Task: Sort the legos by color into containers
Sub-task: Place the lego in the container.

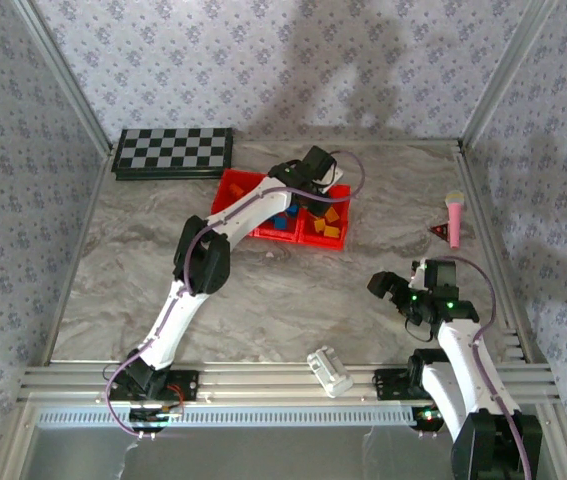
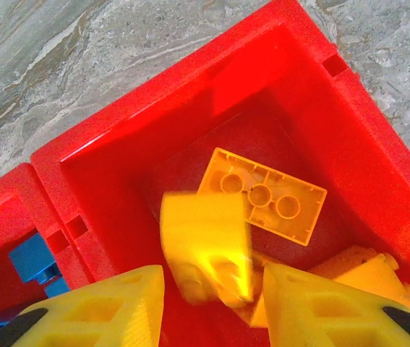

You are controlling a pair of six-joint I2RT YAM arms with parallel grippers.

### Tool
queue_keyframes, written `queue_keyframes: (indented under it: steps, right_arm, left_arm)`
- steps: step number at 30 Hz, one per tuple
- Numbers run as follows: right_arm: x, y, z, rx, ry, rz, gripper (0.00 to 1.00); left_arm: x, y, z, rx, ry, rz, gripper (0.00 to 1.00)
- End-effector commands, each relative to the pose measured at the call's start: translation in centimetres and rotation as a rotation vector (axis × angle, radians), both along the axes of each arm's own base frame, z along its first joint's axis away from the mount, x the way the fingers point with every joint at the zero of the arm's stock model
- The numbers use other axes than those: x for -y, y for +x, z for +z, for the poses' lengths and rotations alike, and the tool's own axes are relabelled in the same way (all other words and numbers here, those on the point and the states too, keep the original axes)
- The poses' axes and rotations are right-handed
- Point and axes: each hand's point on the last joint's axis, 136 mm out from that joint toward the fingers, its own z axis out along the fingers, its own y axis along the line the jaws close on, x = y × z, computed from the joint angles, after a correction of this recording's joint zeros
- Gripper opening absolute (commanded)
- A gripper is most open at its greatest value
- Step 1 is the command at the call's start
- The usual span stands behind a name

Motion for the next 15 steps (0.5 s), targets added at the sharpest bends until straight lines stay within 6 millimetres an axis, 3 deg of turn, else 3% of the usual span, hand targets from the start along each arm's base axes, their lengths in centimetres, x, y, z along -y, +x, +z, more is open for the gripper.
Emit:
queue_keyframes:
  steps: [1, 9, 15]
  right_arm:
    - [0.0, 0.5, 1.2, 0.033, -0.001, 0.011, 1.00]
    - [0.1, 0.4, 1.5, 0.047, 0.000, 0.000, 1.00]
    - [0.1, 0.4, 1.3, 0.038, 0.000, 0.002, 1.00]
  left_arm:
    - [0.9, 0.1, -0.9, -0.012, -0.022, -0.013, 0.42]
    - [1.1, -0.2, 0.1, 0.006, -0.039, -0.024, 0.49]
    - [0.1, -0.8, 4.3, 0.084, -0.084, -0.011, 0.58]
